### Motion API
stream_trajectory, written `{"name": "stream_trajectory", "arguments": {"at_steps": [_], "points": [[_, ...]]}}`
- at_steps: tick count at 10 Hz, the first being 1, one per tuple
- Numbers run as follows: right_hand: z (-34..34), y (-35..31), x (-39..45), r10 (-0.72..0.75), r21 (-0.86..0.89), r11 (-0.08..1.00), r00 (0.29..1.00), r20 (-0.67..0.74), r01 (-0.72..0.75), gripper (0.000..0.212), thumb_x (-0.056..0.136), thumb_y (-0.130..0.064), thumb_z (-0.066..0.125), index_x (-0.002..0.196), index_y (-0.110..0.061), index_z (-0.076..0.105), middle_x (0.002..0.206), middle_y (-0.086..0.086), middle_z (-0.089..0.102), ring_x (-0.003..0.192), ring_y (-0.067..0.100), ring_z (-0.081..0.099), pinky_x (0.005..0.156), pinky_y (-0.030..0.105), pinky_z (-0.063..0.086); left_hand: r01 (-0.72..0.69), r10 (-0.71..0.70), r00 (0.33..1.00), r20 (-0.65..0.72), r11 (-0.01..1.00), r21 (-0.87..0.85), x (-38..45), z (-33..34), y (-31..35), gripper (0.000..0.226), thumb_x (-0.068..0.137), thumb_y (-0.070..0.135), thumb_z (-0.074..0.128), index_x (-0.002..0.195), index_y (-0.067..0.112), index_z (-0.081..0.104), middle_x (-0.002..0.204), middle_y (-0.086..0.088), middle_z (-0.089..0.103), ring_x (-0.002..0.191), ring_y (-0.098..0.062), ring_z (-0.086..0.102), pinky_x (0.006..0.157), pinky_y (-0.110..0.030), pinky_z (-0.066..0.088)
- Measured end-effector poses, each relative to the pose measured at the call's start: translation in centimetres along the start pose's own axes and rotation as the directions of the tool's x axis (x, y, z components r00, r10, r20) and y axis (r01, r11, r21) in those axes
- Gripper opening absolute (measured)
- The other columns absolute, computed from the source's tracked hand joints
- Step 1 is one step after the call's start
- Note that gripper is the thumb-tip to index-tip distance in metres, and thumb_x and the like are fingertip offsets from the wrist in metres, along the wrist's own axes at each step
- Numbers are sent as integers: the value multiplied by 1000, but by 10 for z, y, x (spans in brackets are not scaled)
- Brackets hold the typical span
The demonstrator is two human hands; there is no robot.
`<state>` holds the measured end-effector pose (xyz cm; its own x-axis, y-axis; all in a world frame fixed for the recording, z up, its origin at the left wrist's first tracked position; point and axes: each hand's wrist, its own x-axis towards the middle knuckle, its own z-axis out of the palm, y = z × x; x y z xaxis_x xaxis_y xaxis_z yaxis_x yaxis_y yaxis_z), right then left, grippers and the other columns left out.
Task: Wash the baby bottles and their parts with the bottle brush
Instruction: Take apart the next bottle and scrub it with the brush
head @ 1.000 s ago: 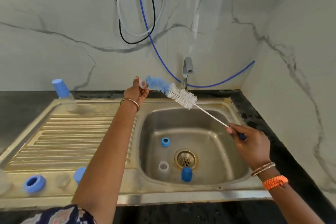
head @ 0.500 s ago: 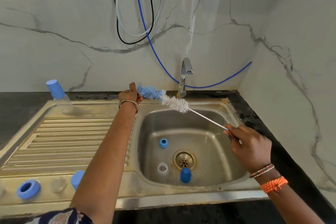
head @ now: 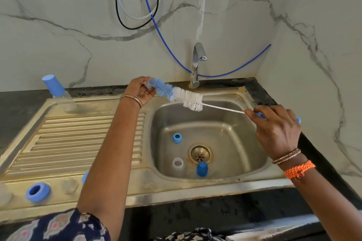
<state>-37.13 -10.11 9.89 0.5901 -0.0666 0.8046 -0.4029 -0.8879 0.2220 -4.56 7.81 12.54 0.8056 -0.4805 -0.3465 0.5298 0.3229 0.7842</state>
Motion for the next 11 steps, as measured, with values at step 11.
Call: {"name": "stream_trajectory", "arguments": {"at_steps": [11], "points": [[-5,-27,18,289,196,870,791,539,-452,11,86,-17,67,79,-18,76,59,1,63,48,18,54,45,20,35,-40,52,997,64,982,-183,5,-19,-18,11,92,20,56,87,11,61,96,-4,62,59,-8,67,38,-9,42]]}}
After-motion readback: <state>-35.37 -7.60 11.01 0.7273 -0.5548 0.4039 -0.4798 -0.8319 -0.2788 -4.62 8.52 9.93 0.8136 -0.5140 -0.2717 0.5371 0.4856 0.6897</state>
